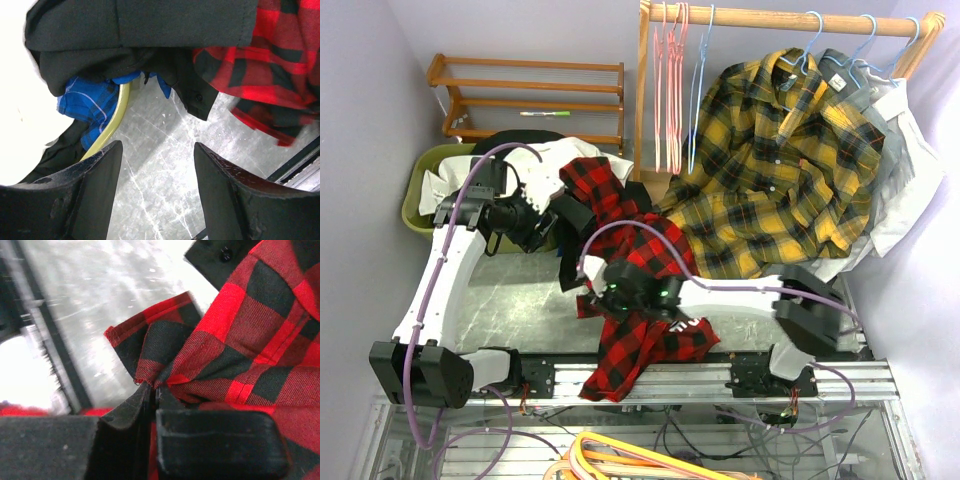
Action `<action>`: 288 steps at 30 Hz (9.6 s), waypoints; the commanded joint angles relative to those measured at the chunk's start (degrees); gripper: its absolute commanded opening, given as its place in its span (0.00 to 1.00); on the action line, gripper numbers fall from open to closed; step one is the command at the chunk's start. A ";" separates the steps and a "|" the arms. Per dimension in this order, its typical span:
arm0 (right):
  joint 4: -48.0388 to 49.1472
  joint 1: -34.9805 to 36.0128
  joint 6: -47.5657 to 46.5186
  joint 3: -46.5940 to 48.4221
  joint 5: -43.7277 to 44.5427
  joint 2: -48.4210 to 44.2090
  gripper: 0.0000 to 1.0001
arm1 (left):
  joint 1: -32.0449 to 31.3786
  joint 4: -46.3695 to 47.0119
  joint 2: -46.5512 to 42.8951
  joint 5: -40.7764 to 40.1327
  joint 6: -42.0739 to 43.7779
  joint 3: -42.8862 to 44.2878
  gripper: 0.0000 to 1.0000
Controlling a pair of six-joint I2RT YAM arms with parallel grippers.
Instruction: Place the shirt on the hanger
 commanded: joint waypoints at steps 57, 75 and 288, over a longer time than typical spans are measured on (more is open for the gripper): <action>18.47 -24.73 13.34 -24.20 -43.59 -41.02 1.00 | -17.14 -1.00 13.71 16.96 19.53 25.90 0.07; 7.02 5.19 10.38 -14.55 40.66 -21.66 1.00 | -16.12 -8.45 10.67 8.98 2.43 51.03 0.07; -11.35 -42.19 7.84 31.41 11.11 -27.54 0.00 | -48.66 48.54 8.22 -58.29 -21.27 -24.03 0.42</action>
